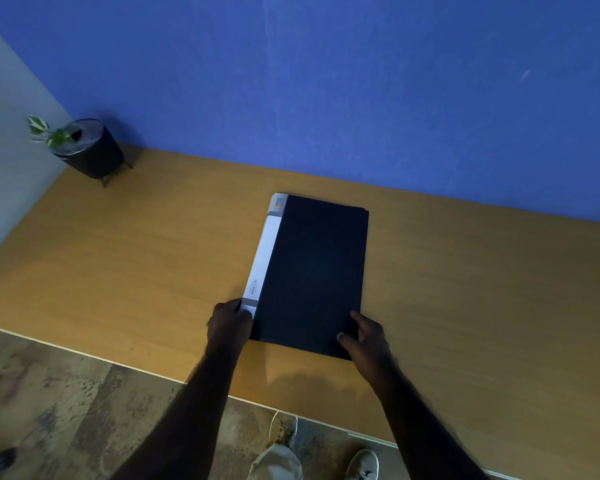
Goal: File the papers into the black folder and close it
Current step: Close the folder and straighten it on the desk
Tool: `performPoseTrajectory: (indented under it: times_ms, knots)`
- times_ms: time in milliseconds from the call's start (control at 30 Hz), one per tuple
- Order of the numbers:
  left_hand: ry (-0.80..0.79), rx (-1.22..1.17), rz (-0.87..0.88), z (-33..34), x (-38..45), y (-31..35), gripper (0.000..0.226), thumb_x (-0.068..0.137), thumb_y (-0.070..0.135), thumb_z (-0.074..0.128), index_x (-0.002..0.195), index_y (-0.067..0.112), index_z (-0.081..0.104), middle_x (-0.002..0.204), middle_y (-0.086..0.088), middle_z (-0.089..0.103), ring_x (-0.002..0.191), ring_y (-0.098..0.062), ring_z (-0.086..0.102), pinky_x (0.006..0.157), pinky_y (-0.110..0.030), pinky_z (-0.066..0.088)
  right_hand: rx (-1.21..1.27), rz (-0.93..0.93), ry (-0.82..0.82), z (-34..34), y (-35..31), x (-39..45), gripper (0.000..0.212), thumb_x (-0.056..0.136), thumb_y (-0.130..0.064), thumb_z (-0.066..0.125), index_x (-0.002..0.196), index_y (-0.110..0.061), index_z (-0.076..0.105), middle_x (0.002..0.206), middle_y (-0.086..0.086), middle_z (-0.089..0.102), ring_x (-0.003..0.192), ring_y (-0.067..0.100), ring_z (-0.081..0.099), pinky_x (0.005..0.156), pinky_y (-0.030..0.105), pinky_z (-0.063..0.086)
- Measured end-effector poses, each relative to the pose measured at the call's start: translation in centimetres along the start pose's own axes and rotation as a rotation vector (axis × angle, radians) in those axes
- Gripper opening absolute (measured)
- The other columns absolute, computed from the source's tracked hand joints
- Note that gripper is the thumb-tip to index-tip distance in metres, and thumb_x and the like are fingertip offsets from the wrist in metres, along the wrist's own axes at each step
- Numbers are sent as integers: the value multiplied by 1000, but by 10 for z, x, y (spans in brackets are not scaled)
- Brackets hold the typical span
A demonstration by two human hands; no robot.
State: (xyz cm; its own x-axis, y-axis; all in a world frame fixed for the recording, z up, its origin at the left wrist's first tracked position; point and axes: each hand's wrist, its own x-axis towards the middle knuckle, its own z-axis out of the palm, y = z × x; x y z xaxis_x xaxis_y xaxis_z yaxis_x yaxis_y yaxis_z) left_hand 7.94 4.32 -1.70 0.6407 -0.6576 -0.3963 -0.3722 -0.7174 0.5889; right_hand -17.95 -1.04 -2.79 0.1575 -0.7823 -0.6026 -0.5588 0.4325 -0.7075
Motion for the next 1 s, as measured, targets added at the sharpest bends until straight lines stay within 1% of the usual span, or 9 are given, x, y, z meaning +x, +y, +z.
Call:
performPoseTrajectory:
  times_ms: [100, 200, 300, 533, 667, 767, 867, 933, 1000]
  knots:
    - [22, -18, -6, -20, 16, -11, 35, 88, 14, 47, 111, 17, 73, 118, -10, 71, 93, -29, 61, 75, -33, 47, -10, -33, -43, 20, -20, 4, 76, 83, -37, 70, 151, -23, 37, 157, 3, 38, 140, 23, 41, 111, 49, 44]
    - [62, -8, -18, -40, 32, -21, 34, 89, 12, 47, 112, 16, 73, 119, -12, 70, 90, -27, 58, 75, -32, 44, -28, -61, -77, 39, -42, 4, 73, 87, -32, 70, 151, -23, 37, 157, 3, 36, 141, 22, 40, 111, 45, 44]
    - [88, -2, -34, -59, 47, -32, 34, 90, 12, 47, 111, 14, 72, 120, -13, 70, 93, -31, 60, 76, -33, 46, -28, -80, -122, 59, -58, 6, 69, 91, -27, 69, 151, -24, 37, 157, 1, 35, 142, 23, 39, 110, 41, 44]
    - [138, 23, -70, -94, 78, -56, 33, 89, 15, 49, 113, 15, 72, 119, -13, 70, 87, -28, 56, 78, -33, 45, -5, -97, -232, 96, -87, 16, 73, 90, -25, 70, 153, -25, 34, 159, 0, 34, 144, 22, 37, 110, 37, 42]
    - [146, 19, -73, -108, 90, -62, 33, 89, 17, 50, 114, 16, 72, 119, -12, 70, 92, -32, 60, 80, -37, 50, -9, -81, -291, 110, -99, 17, 78, 87, -27, 71, 154, -28, 31, 160, 0, 34, 143, 23, 38, 110, 40, 44]
    - [143, 1, -89, -115, 96, -63, 33, 89, 18, 51, 115, 18, 71, 119, -10, 69, 94, -32, 59, 77, -35, 48, -21, -89, -312, 116, -105, 17, 80, 86, -28, 71, 154, -27, 30, 159, -1, 36, 142, 22, 39, 109, 39, 44]
    - [132, 9, -100, -119, 98, -63, 33, 88, 20, 50, 114, 19, 71, 118, -11, 69, 93, -31, 60, 74, -35, 48, -14, -74, -330, 121, -109, 18, 84, 81, -33, 70, 155, -27, 29, 160, 0, 35, 143, 23, 39, 113, 45, 42]
    - [134, 8, -106, -121, 99, -64, 32, 88, 20, 50, 113, 19, 71, 118, -11, 69, 94, -32, 60, 75, -35, 49, -16, -66, -331, 123, -110, 18, 83, 83, -31, 70, 155, -26, 29, 160, 0, 36, 142, 24, 40, 113, 47, 42]
    - [137, 17, -99, -121, 99, -64, 32, 88, 20, 49, 112, 19, 71, 120, -12, 68, 95, -33, 60, 76, -36, 49, -43, -65, -323, 123, -113, 16, 80, 86, -29, 69, 155, -25, 28, 160, 0, 35, 142, 24, 40, 113, 44, 42]
